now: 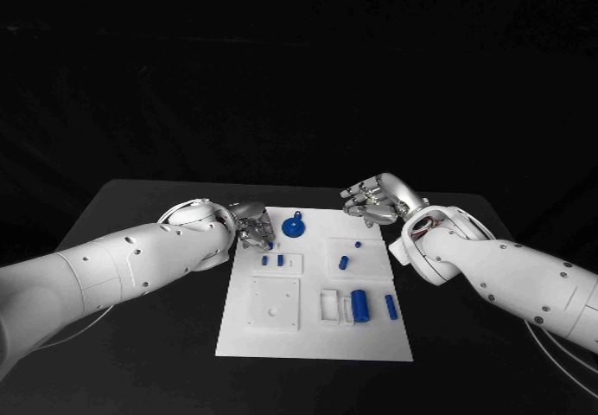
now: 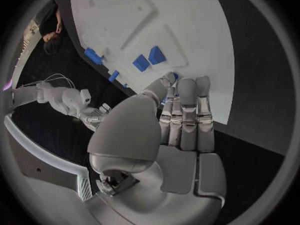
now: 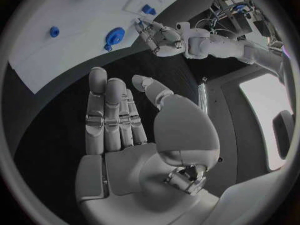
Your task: Assemble the parts on the task board
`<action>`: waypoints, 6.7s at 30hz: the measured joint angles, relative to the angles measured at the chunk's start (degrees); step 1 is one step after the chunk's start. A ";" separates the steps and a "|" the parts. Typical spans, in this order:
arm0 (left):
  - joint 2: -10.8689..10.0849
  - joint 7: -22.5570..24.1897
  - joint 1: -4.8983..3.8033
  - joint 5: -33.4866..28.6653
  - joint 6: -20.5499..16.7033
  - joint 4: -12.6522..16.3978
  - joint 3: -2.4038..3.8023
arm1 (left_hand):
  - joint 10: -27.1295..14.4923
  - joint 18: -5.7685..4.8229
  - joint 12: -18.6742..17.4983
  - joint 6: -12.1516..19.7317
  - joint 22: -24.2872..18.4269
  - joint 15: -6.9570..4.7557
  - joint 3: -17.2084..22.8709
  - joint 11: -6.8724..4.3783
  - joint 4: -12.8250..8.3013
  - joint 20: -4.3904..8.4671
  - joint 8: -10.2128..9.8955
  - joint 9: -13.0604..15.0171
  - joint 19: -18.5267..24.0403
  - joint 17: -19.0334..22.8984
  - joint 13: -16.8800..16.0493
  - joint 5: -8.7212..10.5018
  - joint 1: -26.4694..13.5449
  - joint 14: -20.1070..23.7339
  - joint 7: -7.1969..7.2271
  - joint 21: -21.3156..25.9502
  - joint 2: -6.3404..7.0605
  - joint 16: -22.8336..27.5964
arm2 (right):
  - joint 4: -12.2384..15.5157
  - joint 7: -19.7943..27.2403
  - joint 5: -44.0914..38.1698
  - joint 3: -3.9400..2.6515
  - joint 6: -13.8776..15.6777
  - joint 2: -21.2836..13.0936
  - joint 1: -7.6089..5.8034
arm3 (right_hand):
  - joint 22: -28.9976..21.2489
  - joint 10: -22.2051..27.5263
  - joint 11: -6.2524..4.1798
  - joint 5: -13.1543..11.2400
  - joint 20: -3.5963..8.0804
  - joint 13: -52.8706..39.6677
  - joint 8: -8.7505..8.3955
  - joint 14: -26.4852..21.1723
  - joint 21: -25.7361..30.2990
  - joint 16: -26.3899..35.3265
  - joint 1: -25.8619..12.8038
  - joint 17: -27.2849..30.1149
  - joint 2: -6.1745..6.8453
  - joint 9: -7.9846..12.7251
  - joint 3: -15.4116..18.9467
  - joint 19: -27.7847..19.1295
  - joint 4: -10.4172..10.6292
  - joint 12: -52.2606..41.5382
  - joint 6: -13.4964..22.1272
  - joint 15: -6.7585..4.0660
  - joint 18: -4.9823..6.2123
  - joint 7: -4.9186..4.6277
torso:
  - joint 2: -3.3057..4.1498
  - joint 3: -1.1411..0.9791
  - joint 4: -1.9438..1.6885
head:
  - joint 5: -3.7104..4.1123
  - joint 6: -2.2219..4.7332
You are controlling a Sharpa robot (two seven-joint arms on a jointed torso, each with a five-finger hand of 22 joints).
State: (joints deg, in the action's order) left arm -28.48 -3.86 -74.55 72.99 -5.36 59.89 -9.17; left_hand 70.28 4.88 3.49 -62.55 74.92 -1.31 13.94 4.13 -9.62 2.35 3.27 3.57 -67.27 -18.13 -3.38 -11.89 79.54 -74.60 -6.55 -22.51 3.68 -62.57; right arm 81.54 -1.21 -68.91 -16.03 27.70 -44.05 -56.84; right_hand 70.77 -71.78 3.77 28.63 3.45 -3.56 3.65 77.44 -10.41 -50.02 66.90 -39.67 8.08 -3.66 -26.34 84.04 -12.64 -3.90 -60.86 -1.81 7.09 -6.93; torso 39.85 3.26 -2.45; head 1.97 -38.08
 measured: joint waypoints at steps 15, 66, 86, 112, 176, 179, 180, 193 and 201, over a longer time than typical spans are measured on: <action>0.25 -0.56 0.00 1.42 0.43 0.12 -0.04 | -2.32 0.00 0.00 1.04 0.00 0.52 -7.73 0.48 4.82 -0.60 0.00 0.00 -2.05 0.53 0.00 2.37 1.16 0.51 0.63 5.31 1.56 0.26 | 0.10 0.03 0.02 0.00 0.00 -0.05 0.00 | -0.01 0.00 0.00 0.00 0.00 0.00 0.00 0.00 0.00 0.00 0.00 0.02 0.00 0.00 0.00 0.00 0.00 0.00 0.00 0.00 0.00 0.00 | -0.01 -0.04 0.01 | 0.12 -0.11; 1.07 -1.13 -0.36 5.51 0.44 -0.35 -1.05 | 1.12 -0.01 -0.49 -3.87 0.00 -0.54 1.53 -0.88 5.11 0.33 0.22 0.00 -1.71 0.60 0.24 0.21 3.92 -0.54 0.54 1.10 -1.05 0.04 | 0.28 0.16 0.09 -0.01 0.00 -0.01 0.00 | -0.02 0.00 0.00 0.00 0.00 0.00 0.00 0.00 0.00 0.00 0.00 0.04 0.00 0.00 0.00 0.00 0.00 0.00 0.01 0.00 0.00 0.01 | -0.03 0.01 -0.02 | 0.24 -0.35; 0.31 -0.98 -0.24 6.12 -1.42 -0.09 -1.24 | 3.59 -0.44 -0.27 -7.78 0.00 -1.77 2.77 -1.89 2.28 1.46 0.21 0.11 -1.82 -0.11 0.24 -0.01 3.15 -3.02 1.44 -2.65 -2.85 0.46 | 0.32 0.40 0.18 -0.01 0.02 0.01 0.00 | 0.06 0.00 0.00 0.22 0.00 0.00 0.00 0.00 0.24 0.04 0.00 0.04 0.00 0.00 0.00 0.00 0.00 0.00 -0.13 0.00 0.00 -0.12 | 0.00 -0.02 0.04 | 0.29 -0.18; -3.78 3.54 0.08 0.26 -8.97 6.69 0.01 | 3.85 -0.53 -0.49 -8.38 0.00 -1.83 3.09 -1.79 1.49 1.66 0.21 0.09 -1.61 -0.61 0.24 -0.23 3.07 -3.52 1.65 -3.10 -2.76 1.12 | 0.20 0.63 0.29 -0.01 0.05 -0.03 0.02 | 0.04 0.00 0.00 0.22 0.00 0.00 0.00 0.00 0.23 0.04 0.00 0.03 0.00 0.00 0.00 0.00 0.00 0.00 -0.11 0.00 0.00 -0.10 | -0.02 -0.01 -0.01 | 0.52 -0.11; 0.23 4.12 1.25 2.94 -5.58 1.23 0.03 | 3.97 0.22 -0.49 -8.37 0.00 -1.72 3.33 -1.68 0.61 1.84 0.21 0.07 -1.41 -1.16 0.24 -0.01 2.53 -3.59 1.65 -3.98 -3.04 1.38 | 0.44 0.67 0.49 -0.01 0.04 0.02 0.03 | 0.12 0.00 0.00 0.22 0.00 0.00 0.00 0.00 0.23 0.05 0.00 0.03 0.00 0.00 0.00 0.00 0.00 0.00 -0.12 0.00 0.00 -0.10 | 0.00 -0.05 0.03 | 0.47 -0.32; 0.31 4.12 1.26 2.95 -5.63 1.17 0.03 | 3.97 0.22 -0.49 -8.37 0.00 -1.72 3.33 -1.68 0.61 1.84 0.20 0.09 -1.41 -1.15 0.24 -0.01 2.53 -3.59 1.66 -3.98 -3.04 1.38 | 0.44 0.67 0.49 -0.01 0.04 0.01 0.03 | 0.11 0.00 0.00 0.22 0.00 0.00 0.00 0.00 0.23 0.05 0.00 0.03 0.00 0.00 0.00 0.00 0.00 0.00 -0.12 0.00 0.00 -0.10 | 0.01 -0.05 0.03 | 0.52 -0.31; 0.33 4.12 1.26 2.96 -5.63 1.16 0.03 | 3.97 0.22 -0.49 -8.37 0.00 -1.72 3.32 -1.67 0.61 1.84 0.20 0.09 -1.41 -1.15 0.24 -0.04 2.53 -3.59 1.66 -3.98 -3.04 1.38 | 0.45 0.67 0.49 -0.01 0.03 0.00 0.03 | 0.11 0.00 0.00 0.22 0.00 0.00 0.00 0.00 0.23 0.05 0.00 0.03 0.00 0.00 0.00 0.00 0.00 0.00 -0.12 0.00 0.00 -0.10 | 0.02 -0.05 0.03 | 0.52 -0.31; 0.65 3.77 1.24 3.56 -4.93 0.98 0.12 | 3.97 0.05 -0.49 -8.37 0.00 -1.72 3.25 -1.67 0.54 1.84 0.20 0.09 -1.41 -1.24 0.24 -0.24 2.56 -3.59 1.66 -4.22 -3.02 1.57 | 0.45 0.68 0.51 -0.01 0.02 -0.01 0.03 | 0.11 0.00 0.00 0.22 0.00 0.00 0.00 0.00 0.23 0.05 0.00 0.03 0.00 0.00 0.00 0.00 0.00 0.00 -0.12 0.00 0.00 -0.09 | -0.03 -0.03 0.00 | 0.62 -0.40; 1.13 2.96 0.92 4.14 -3.39 0.59 0.02 | 3.97 0.03 -0.37 -6.62 0.00 -1.34 2.78 -1.67 0.54 1.54 0.21 0.10 -0.68 -1.43 0.23 1.54 2.43 -2.95 1.02 -4.21 -3.28 1.60 | 0.43 0.68 0.52 -0.01 0.00 0.00 0.03 | 0.10 0.00 0.00 0.22 0.00 0.00 0.00 0.00 0.23 0.05 0.00 0.03 0.00 0.00 0.00 0.00 0.00 0.00 -0.11 0.00 0.00 -0.09 | -0.05 -0.02 -0.01 | 0.62 -0.43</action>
State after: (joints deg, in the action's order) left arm -27.35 -0.90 -73.63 77.13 -8.75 60.48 -9.15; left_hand 74.25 4.91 3.11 -69.17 74.92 -2.65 16.72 2.46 -9.08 3.89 3.48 3.67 -67.95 -19.55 -3.15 -10.35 81.97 -77.56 -5.54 -26.72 0.40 -60.97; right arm 81.97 -0.54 -68.39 -16.04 27.70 -44.05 -56.81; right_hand 70.87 -71.78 3.77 28.85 3.44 -3.55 3.65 77.44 -10.18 -49.97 66.90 -39.64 8.08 -3.66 -26.34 84.04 -12.64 -3.90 -60.98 -1.81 7.09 -7.01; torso 39.80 3.25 -2.46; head 2.59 -38.51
